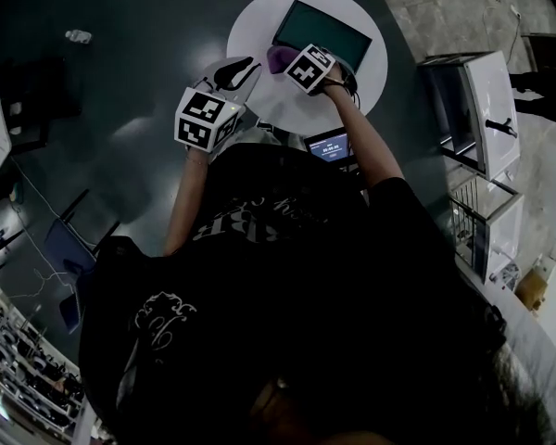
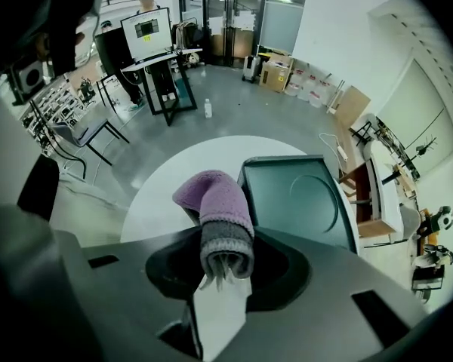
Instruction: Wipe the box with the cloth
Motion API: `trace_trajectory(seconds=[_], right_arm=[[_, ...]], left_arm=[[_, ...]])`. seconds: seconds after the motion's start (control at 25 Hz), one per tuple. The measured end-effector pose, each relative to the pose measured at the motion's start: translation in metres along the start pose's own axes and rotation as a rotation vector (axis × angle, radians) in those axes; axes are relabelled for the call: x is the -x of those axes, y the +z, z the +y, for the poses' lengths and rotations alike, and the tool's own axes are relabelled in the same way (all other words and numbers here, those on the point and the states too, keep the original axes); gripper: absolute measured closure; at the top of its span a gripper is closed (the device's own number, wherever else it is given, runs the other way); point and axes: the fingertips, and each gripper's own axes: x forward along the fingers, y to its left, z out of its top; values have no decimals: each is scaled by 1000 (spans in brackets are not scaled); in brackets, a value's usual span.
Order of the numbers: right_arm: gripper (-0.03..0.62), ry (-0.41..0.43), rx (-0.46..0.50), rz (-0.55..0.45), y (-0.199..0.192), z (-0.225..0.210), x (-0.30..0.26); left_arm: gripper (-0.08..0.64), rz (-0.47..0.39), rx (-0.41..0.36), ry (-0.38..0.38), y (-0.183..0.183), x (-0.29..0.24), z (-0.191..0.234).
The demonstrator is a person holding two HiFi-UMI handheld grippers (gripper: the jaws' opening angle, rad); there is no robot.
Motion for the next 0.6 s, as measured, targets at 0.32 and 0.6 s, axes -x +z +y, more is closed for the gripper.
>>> trace_trajectory(seconds=[0.32, 0.6], right_arm=[[476, 11, -124, 8, -59, 2, 23], [476, -16, -106, 42, -101, -3, 40]], left_arm=[[480, 18, -38, -82, 4, -19, -19], [480, 37, -81, -147, 10, -43, -46]])
